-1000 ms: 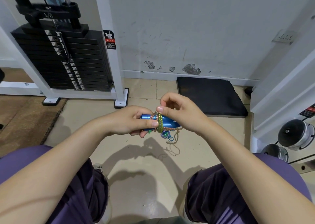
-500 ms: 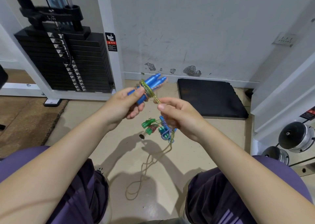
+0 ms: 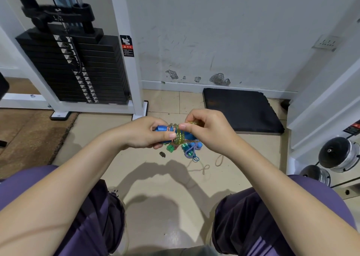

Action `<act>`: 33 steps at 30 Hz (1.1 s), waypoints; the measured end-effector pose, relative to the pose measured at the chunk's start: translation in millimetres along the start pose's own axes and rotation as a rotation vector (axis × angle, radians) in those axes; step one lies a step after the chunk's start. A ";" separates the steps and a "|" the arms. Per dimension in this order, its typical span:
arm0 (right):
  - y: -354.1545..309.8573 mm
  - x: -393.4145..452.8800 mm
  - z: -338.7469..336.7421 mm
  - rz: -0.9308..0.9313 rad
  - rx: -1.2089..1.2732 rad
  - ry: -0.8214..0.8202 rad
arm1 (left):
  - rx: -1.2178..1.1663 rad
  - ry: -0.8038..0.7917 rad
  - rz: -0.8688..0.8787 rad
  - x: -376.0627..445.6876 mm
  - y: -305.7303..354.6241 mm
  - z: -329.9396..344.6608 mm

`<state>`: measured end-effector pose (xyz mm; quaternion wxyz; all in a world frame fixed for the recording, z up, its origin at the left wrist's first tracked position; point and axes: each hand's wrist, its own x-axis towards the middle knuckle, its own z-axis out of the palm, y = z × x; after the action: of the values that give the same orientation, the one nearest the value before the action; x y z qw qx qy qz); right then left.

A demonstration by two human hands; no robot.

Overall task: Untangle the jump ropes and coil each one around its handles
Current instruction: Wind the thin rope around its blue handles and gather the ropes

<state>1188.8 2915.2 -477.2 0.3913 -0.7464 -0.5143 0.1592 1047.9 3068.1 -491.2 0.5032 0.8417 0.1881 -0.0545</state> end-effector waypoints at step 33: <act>0.3 -0.3 14.0 0.217 0.303 -0.097 | -0.528 0.619 0.147 11.8 -6.6 1.6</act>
<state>1179.9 2920.7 -486.5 0.4544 -0.7216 -0.4192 0.3116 1056.5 3072.6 -500.7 0.6242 0.6714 0.2776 0.2874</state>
